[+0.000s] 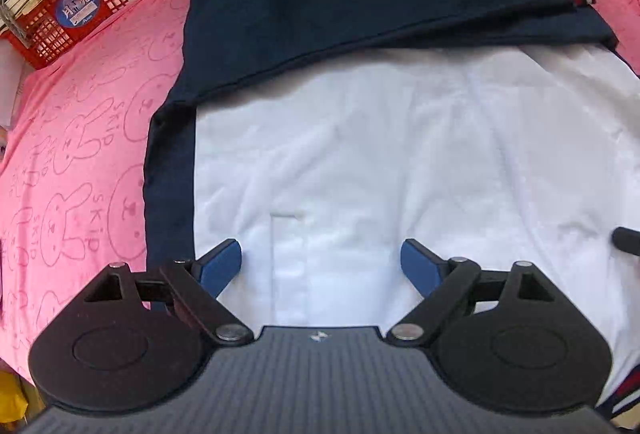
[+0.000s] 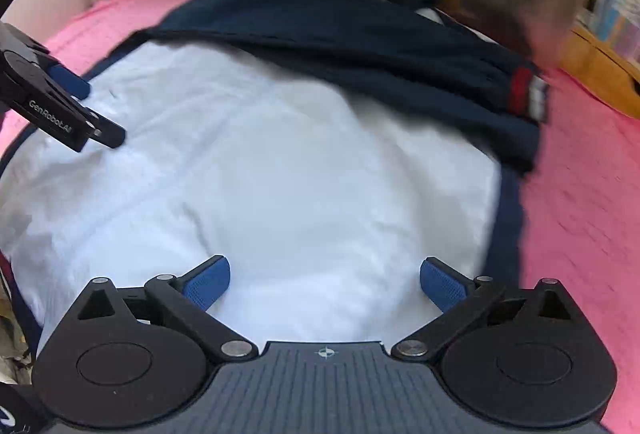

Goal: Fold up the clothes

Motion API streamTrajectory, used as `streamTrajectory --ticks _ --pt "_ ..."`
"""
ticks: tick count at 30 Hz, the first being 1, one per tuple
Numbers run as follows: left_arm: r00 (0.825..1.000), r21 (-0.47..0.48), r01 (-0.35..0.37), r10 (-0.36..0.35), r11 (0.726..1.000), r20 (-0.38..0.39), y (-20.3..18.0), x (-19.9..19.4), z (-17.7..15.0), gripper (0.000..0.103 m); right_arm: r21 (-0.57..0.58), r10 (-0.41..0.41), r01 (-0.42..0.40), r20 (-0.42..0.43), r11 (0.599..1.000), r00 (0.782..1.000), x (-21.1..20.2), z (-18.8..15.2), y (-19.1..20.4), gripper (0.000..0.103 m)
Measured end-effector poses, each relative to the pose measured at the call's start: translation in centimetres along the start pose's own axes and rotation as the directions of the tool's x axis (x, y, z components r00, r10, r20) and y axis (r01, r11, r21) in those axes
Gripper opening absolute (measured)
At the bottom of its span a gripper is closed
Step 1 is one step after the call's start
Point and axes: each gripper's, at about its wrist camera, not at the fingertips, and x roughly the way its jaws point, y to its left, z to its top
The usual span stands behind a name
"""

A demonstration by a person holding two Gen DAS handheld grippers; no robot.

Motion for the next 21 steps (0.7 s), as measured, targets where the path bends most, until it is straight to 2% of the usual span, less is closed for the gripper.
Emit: streamTrajectory --ticks 9,13,21 --pt "0.996 0.045 0.08 -0.081 0.996 0.028 0.0 -4.0 -2.6 0.089 0.191 -0.145 0.139 0.018 0.972 0.989 -5.5 -2.7 3.9 0.103" --pt "0.992 0.044 0.123 -0.124 0.991 0.034 0.4 -6.7 -3.9 0.089 0.226 -0.183 0.17 0.038 0.959 0.982 -8.6 -3.7 6.1 0.103" --pt "0.98 0.012 0.185 -0.185 0.983 0.073 1.6 -12.8 -6.3 0.089 0.278 -0.251 0.212 0.114 0.937 0.961 -15.4 -3.4 10.0 0.103"
